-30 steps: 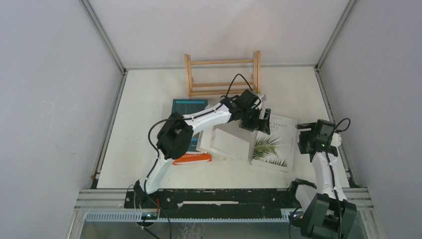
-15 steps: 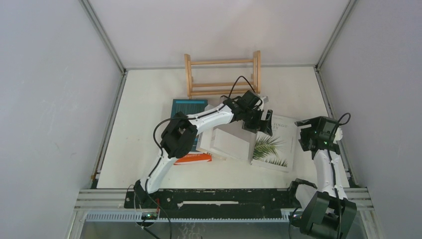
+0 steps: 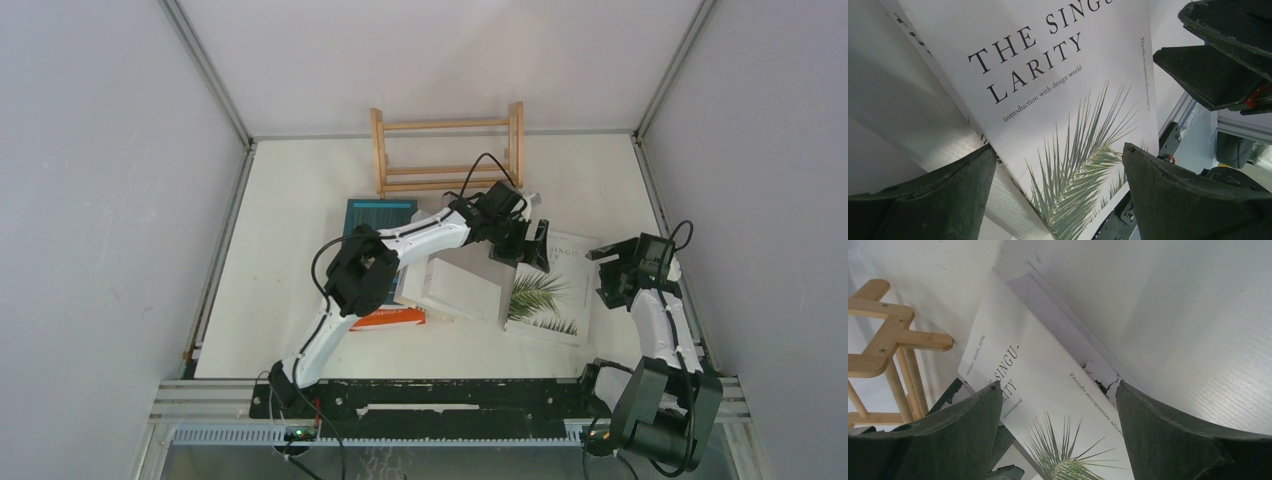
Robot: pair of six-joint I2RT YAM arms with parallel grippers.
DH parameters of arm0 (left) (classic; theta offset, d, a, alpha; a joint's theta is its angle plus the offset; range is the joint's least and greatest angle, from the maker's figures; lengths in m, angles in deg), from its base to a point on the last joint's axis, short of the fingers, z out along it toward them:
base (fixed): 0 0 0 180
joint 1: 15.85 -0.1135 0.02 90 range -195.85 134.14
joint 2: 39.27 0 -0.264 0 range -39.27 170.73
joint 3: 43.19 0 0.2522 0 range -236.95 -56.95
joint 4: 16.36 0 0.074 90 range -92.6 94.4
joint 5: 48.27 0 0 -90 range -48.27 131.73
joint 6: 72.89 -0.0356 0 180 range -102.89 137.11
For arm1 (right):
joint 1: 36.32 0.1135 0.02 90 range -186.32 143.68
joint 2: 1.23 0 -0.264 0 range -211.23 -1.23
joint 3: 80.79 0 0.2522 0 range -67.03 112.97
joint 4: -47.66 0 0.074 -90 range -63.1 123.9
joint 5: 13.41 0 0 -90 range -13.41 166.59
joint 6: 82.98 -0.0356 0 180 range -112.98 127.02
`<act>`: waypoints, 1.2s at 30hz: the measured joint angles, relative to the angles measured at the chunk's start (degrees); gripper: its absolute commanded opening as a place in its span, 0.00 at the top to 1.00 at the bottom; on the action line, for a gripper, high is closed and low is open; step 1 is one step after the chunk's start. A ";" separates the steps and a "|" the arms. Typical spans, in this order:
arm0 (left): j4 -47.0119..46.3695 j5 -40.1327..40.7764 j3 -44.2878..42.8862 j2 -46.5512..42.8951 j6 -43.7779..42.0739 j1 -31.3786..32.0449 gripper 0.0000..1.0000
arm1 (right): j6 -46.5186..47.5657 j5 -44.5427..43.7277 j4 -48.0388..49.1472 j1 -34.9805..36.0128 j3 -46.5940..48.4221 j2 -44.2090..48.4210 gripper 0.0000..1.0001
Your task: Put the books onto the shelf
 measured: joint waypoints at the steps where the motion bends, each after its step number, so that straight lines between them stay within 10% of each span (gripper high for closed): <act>1: -0.13 -0.33 -0.07 0.13 0.02 -0.02 0.01 | 0.11 0.24 0.13 0.02 0.00 -0.33 0.10; 36: -1.97 -3.21 -0.33 0.66 0.28 -1.01 0.05 | 3.28 7.48 7.58 0.57 -0.57 -7.82 0.15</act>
